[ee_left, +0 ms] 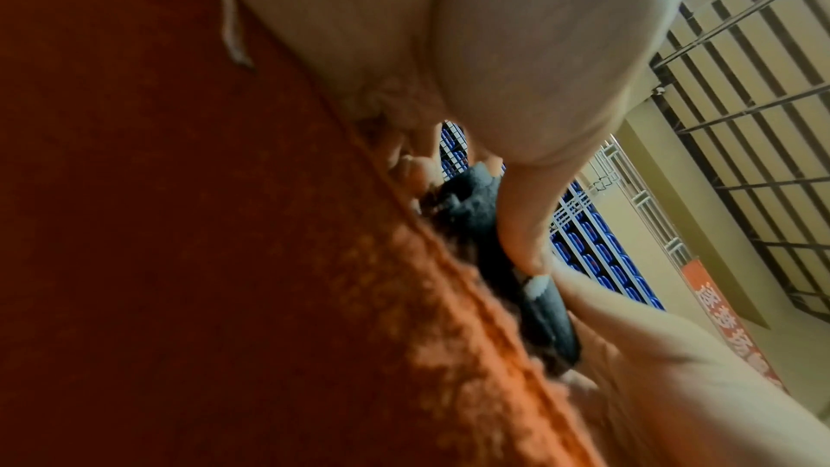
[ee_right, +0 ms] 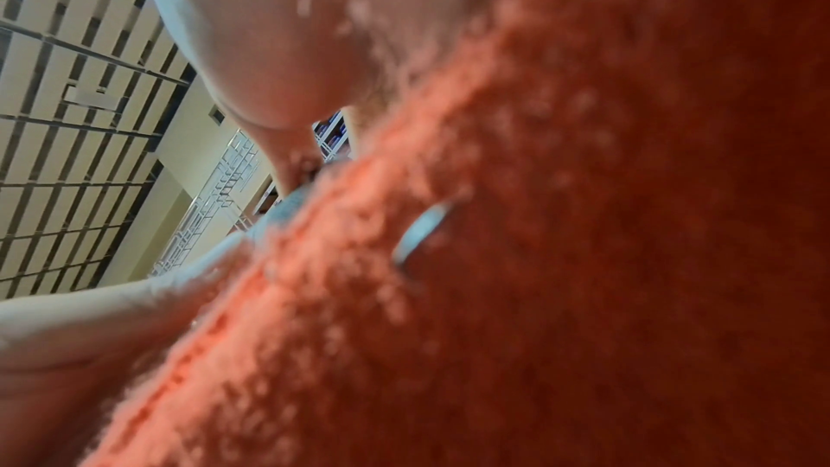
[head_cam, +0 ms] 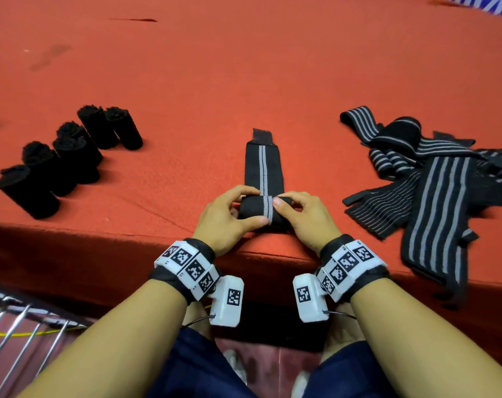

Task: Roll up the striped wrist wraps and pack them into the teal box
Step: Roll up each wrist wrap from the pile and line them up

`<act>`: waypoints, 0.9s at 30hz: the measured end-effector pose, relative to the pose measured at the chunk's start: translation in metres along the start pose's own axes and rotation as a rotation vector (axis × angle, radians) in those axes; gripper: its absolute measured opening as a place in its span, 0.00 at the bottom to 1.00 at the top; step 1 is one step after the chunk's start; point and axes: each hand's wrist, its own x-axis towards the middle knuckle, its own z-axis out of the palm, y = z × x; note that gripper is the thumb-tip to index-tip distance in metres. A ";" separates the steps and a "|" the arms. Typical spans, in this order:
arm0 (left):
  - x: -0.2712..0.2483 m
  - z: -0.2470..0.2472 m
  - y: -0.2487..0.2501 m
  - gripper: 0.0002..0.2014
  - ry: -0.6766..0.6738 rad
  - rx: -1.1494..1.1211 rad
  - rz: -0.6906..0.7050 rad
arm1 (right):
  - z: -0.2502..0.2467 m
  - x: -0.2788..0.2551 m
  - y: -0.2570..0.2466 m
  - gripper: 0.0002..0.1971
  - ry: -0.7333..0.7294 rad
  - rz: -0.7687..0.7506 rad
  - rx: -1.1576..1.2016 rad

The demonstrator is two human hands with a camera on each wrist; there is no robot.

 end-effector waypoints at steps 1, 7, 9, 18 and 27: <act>0.000 0.001 0.000 0.24 0.021 0.009 -0.007 | 0.000 0.000 0.000 0.11 0.002 -0.010 0.001; 0.006 0.005 -0.002 0.15 0.050 0.005 -0.049 | -0.009 -0.011 0.002 0.28 -0.110 -0.123 0.209; 0.010 0.005 -0.002 0.14 0.052 0.006 -0.068 | -0.009 -0.009 0.006 0.28 -0.115 -0.156 0.184; 0.008 0.001 -0.005 0.24 0.048 0.038 0.008 | -0.003 -0.004 0.006 0.17 -0.060 -0.088 0.169; 0.004 -0.002 -0.008 0.19 0.059 0.054 0.025 | -0.003 -0.008 0.000 0.21 -0.035 -0.073 0.236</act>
